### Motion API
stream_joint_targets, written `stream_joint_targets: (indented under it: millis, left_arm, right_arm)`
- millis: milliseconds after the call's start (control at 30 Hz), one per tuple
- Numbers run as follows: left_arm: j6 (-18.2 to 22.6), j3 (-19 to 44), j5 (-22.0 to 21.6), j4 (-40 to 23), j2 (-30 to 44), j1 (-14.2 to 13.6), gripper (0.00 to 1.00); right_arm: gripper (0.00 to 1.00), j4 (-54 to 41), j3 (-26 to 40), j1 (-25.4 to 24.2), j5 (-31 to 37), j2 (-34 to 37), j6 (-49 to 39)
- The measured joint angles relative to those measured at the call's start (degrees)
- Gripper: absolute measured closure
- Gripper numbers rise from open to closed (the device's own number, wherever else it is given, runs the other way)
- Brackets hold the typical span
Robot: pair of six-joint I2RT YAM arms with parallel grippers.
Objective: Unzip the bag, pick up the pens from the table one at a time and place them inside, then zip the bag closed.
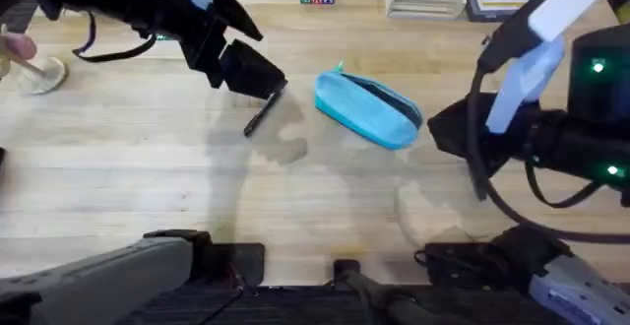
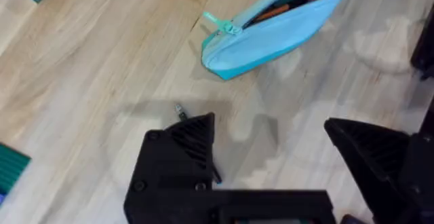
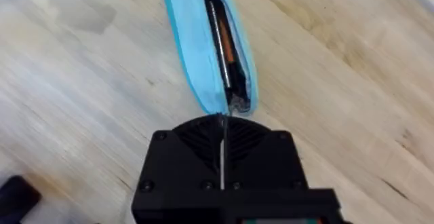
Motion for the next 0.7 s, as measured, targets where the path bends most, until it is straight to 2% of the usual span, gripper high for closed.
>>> stream_joint_targets:
  millis: [133,233,467,700]
  left_arm:
    - [-4.91,0.00,-0.65,-0.46,-0.22,0.00,0.006]
    - [-7.11,0.00,-0.69,-0.85,-0.22,0.00,0.007]
    - [-8.84,0.00,-0.84,-1.09,-0.22,0.00,0.007]
    - [-9.39,0.00,-0.84,-1.68,-0.22,0.00,0.007]
  right_arm:
    - [0.970,0.00,0.00,0.00,0.07,0.20,-3.52]
    - [0.970,0.00,0.00,0.00,0.07,1.44,-5.13]
    - [0.970,0.36,0.00,-0.84,0.04,6.83,-6.49]
    - [0.970,2.80,0.00,-6.88,-2.24,11.89,-6.81]
